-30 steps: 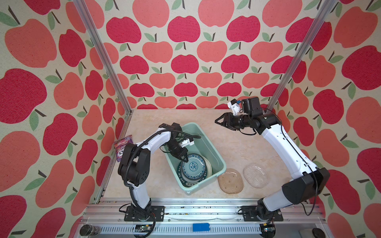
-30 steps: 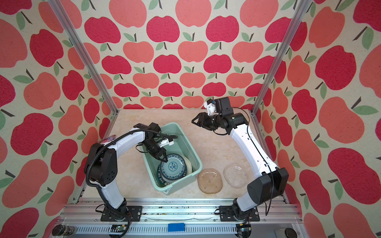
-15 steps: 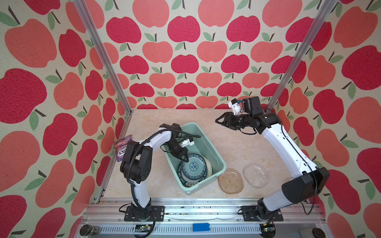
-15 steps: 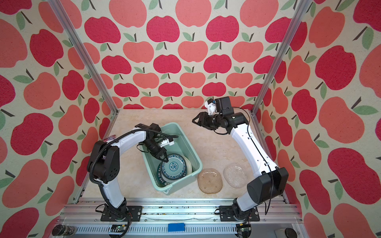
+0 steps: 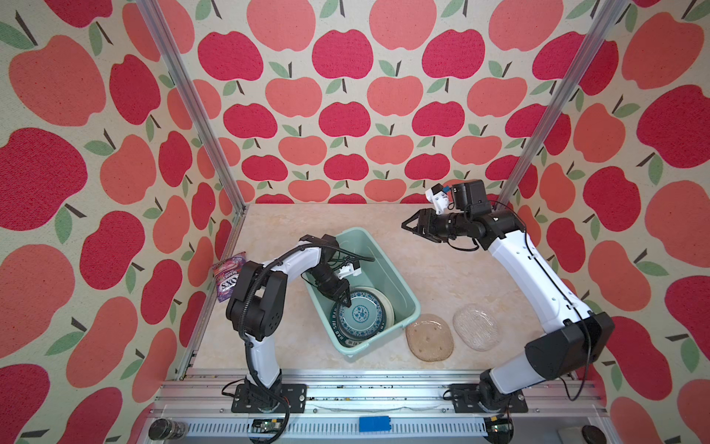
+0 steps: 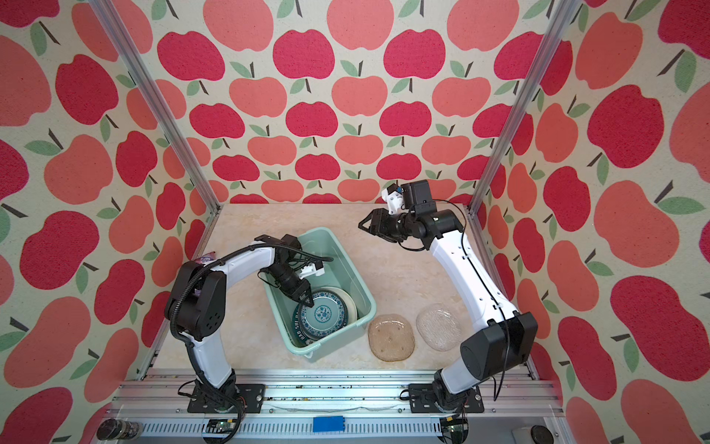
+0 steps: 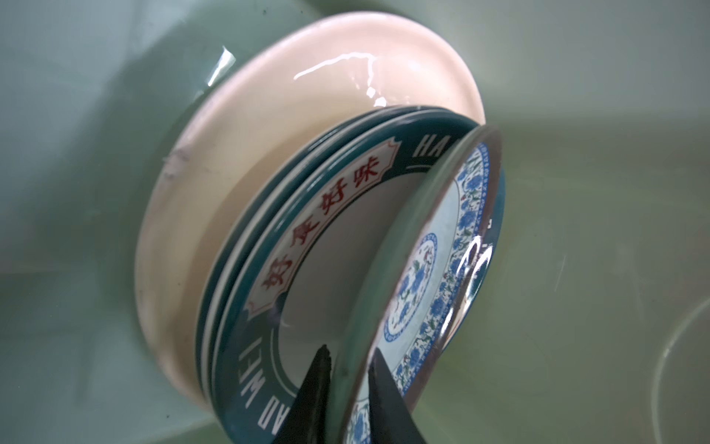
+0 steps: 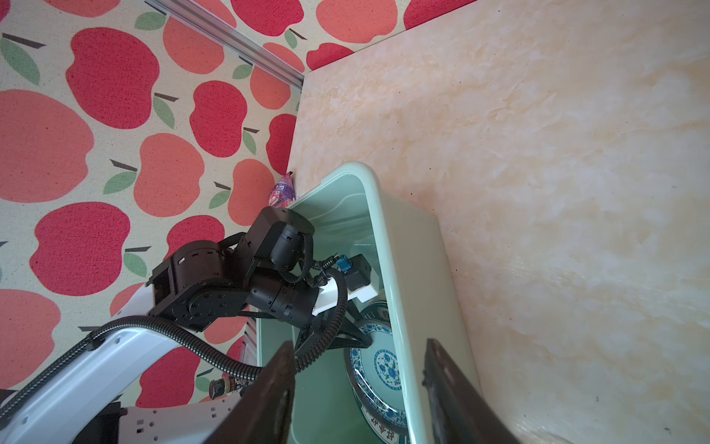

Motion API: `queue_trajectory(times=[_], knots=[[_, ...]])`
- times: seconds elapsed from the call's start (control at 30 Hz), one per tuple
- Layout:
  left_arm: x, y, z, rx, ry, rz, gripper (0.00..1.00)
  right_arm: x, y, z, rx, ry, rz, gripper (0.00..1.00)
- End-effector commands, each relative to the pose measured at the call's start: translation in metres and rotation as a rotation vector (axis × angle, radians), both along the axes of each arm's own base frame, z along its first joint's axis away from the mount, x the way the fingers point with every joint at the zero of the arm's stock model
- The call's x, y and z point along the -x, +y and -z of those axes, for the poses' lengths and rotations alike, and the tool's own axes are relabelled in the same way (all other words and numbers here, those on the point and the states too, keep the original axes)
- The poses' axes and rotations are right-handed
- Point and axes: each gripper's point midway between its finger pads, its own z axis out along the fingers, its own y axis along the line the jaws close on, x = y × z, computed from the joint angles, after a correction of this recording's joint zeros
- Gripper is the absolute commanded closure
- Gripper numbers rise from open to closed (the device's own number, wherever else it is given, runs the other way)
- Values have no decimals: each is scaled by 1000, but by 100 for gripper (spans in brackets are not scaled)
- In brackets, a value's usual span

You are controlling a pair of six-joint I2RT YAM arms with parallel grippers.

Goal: Place the plates into the plastic bin on the countertop
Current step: Place the plate in the plastic bin.

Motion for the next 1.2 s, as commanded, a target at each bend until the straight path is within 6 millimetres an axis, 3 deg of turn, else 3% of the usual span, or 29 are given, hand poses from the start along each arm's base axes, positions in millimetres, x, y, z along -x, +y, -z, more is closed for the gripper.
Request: queue_trajectory(times=[0.0, 0.13, 0.37, 0.67, 0.83, 1.03, 1.17], knots=[[-1, 8, 13, -34, 19, -18, 78, 0, -2, -6, -3, -14, -10, 45], [-3, 9, 12, -42, 8, -18, 75, 0, -2, -7, -5, -13, -12, 45], [-7, 11, -1, -42, -54, -23, 61, -2, 0, -8, -10, -11, -12, 45], [-23, 8, -41, -1, -205, -78, 55, 2, -11, 2, 55, 1, 9, 42], [-47, 5, -93, 59, -387, -150, 49, 5, -15, -4, 46, -5, 18, 26], [-68, 0, -181, 171, -631, -229, 47, 10, -31, -9, 0, 40, 81, 25], [-74, 13, -238, 231, -833, -358, 37, 20, -43, -8, -31, 85, 129, 26]])
